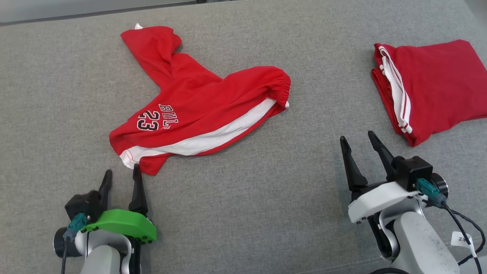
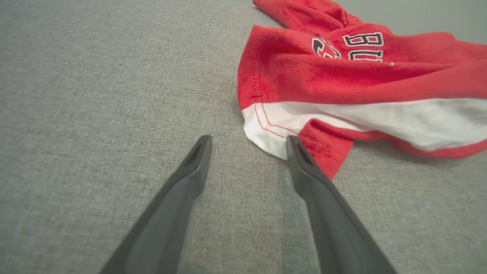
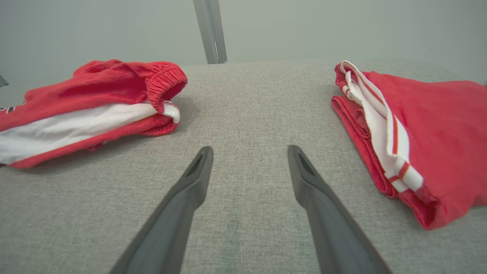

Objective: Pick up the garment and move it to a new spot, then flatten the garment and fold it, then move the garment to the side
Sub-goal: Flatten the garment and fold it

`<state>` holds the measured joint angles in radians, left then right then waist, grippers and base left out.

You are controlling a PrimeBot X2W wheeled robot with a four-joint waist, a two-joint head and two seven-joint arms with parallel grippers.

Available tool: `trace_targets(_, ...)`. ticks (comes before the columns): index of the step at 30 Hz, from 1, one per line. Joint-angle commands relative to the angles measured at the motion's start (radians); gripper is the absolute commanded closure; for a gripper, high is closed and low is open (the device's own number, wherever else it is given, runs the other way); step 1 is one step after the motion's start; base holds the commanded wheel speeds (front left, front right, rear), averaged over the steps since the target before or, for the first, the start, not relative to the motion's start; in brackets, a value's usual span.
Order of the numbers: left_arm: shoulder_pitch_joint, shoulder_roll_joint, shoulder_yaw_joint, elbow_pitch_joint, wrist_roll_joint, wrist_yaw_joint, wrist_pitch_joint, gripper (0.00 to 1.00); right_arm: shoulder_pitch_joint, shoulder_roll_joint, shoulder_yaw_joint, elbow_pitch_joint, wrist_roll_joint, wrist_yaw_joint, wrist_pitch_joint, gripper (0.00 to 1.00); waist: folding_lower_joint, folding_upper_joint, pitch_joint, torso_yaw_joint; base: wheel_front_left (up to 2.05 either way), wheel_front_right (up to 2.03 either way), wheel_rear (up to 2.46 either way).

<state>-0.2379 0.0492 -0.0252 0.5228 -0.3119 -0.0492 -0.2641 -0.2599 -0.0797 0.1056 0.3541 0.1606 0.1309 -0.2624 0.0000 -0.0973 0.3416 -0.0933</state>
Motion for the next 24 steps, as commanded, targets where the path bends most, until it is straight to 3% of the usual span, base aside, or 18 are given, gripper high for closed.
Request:
trace_targets(1, -0.016, 0.003, 0.005, 0.002, -0.003, -0.001, 0.001, 0.0, -0.011, -0.005, -0.001, -0.002, 0.001, -0.001, -0.001, 0.0, 0.0, -0.0001, 0.01, -0.006, 0.0, 0.0, 0.0)
trace_targets(13, -0.048, 0.003, 0.033, 0.001, -0.018, 0.017, 0.001, 0.0, -0.028, -0.008, -0.002, -0.007, 0.012, -0.001, -0.001, 0.0, 0.0, -0.0001, 0.035, -0.025, 0.0, 0.0, 0.0)
trace_targets(24, -0.024, 0.002, 0.027, 0.021, -0.003, 0.007, 0.002, 0.0, -0.025, -0.002, -0.004, 0.003, 0.01, -0.001, -0.001, 0.0, 0.0, -0.0001, 0.037, -0.025, 0.0, 0.0, 0.0)
